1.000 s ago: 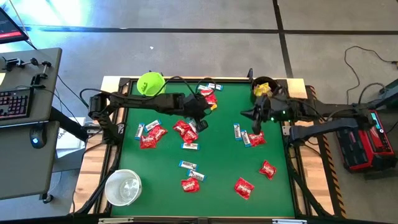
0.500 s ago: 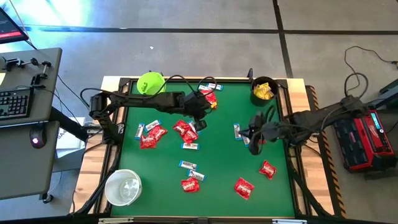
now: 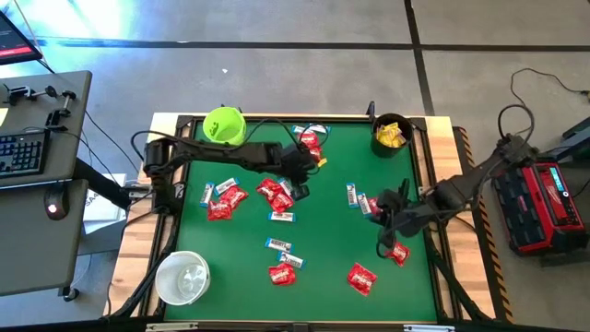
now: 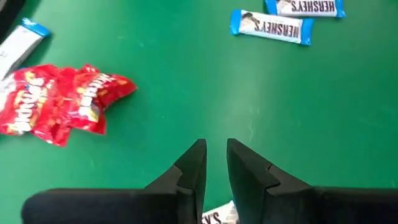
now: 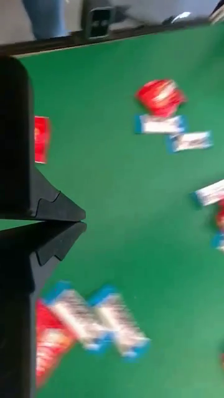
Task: Sort candy by brand, put in halloween buckets
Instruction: Put the red candy into the green bucket
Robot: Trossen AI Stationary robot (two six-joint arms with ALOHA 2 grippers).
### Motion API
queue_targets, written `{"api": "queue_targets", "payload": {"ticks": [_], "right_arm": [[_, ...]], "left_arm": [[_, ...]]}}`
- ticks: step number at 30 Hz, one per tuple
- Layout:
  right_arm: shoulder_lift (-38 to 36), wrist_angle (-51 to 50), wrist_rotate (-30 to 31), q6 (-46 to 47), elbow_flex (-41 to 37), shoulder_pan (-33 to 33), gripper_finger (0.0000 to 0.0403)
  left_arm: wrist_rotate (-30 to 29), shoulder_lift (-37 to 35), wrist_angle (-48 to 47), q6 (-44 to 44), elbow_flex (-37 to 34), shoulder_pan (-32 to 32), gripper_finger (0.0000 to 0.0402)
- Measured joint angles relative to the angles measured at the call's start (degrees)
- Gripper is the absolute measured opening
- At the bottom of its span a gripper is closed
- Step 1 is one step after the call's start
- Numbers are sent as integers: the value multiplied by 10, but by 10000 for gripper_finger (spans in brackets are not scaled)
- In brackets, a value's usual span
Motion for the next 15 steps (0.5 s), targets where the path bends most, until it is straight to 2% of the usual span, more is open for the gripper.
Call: {"api": "queue_targets", "payload": {"ticks": [3, 7, 11, 15], "right_arm": [[12, -50, -54, 83, 0, 18, 2], [42, -97, -127, 130, 0, 35, 25], [75, -115, -199, 107, 0, 31, 69], [104, -115, -251, -5, 0, 15, 113]], "left_arm": [[1, 4, -1, 0, 0, -7, 56], [15, 4, 5, -1, 0, -14, 56], [32, 4, 4, -11, 0, -19, 56], [54, 4, 4, -14, 0, -25, 54]]}}
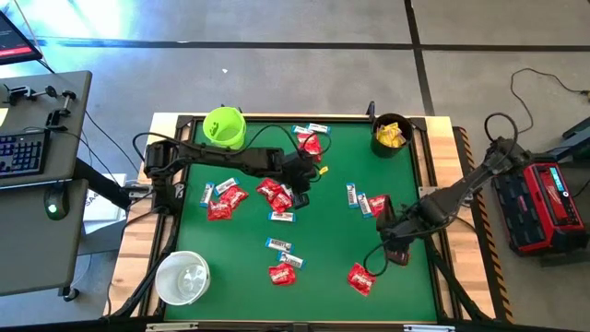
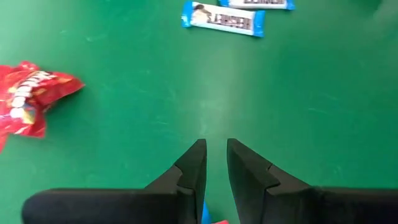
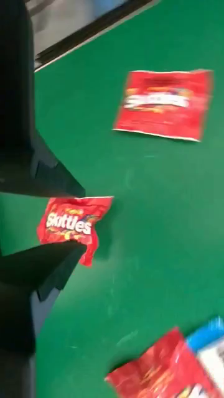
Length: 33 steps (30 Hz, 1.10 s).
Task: Sort candy by brand, put in halloween buckets
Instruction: Put the red candy into the green bucket
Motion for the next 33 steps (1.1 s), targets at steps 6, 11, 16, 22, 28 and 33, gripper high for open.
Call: {"api": "queue_targets", "payload": {"ticks": [6, 11, 16, 22, 28, 33], "right_arm": [[35, 11, -86, -219, 0, -54, 141], [80, 10, -143, -372, 0, -94, 142], [140, 12, -160, -492, 0, -117, 142], [221, 17, -199, -590, 0, -124, 142], [274, 16, -208, -634, 0, -124, 137], [289, 22, -209, -648, 0, -124, 98]], "left_arm": [[24, 0, 1, 17, 0, -12, 8], [71, -4, 49, 0, -30, -23, 3], [77, -5, 59, -15, -49, -42, 1], [77, -5, 56, -25, -63, -62, 1], [75, -5, 48, -32, -65, -72, 0], [75, -8, 36, -32, -65, -74, 0]]}}
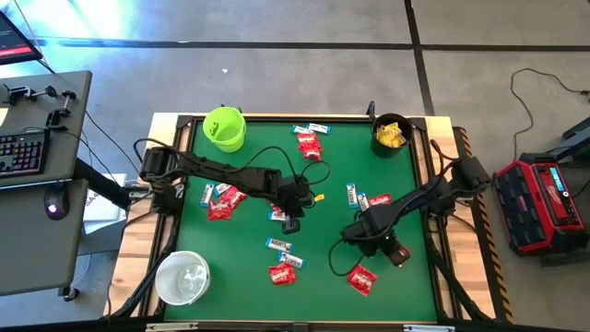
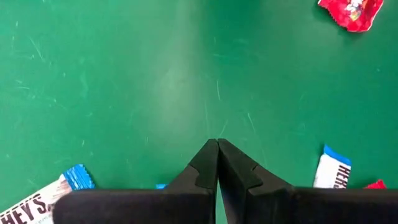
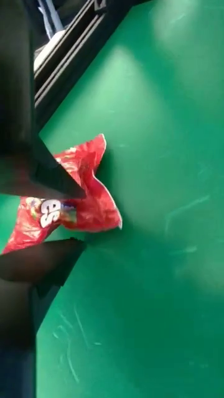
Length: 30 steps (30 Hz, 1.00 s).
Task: Sort candy by brand, put in halloween buckets
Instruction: Put the red candy into the green bucket
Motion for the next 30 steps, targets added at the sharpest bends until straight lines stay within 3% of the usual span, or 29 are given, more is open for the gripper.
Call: {"api": "queue_targets", "payload": {"ticks": [6, 11, 16, 23, 30], "right_arm": [[0, 12, -26, 14, 0, 0, 11], [-23, 19, -30, 55, 0, -1, 4], [-95, 49, -19, 132, 1, -14, 1], [-230, 80, 79, 272, 1, -45, 0], [-341, 161, 256, 419, 1, -52, 0]], "left_arm": [[0, -13, -9, 0, 0, 0, 0], [1, -18, -4, -1, 0, 0, 0], [2, -32, 5, -1, 0, 1, 0], [2, -80, 6, -1, 0, 5, 0], [2, -149, 45, -14, 0, 5, 0]]}}
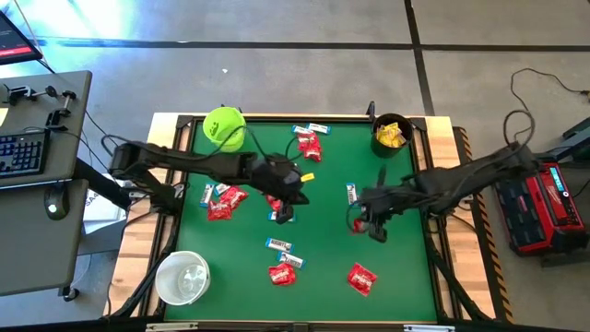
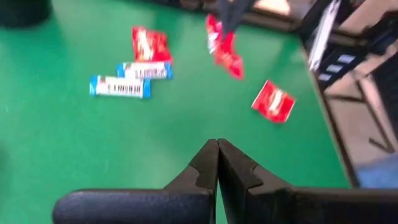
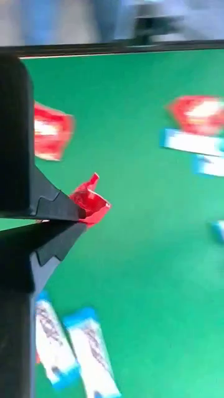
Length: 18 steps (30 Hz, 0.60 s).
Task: Sort candy by brand, put in halloween buckets
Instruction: Put the red candy into the green bucket
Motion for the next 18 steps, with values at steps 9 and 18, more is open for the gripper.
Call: {"api": "queue_targets", "payload": {"ticks": [9, 18], "right_arm": [[-54, 126, 221, 57, 0, 0, 0], [-55, 295, 285, -11, 0, 0, 0]], "left_arm": [[-50, -26, 38, 10, 0, -1, 27], [-77, -26, 130, 14, 0, -1, 122]]}}
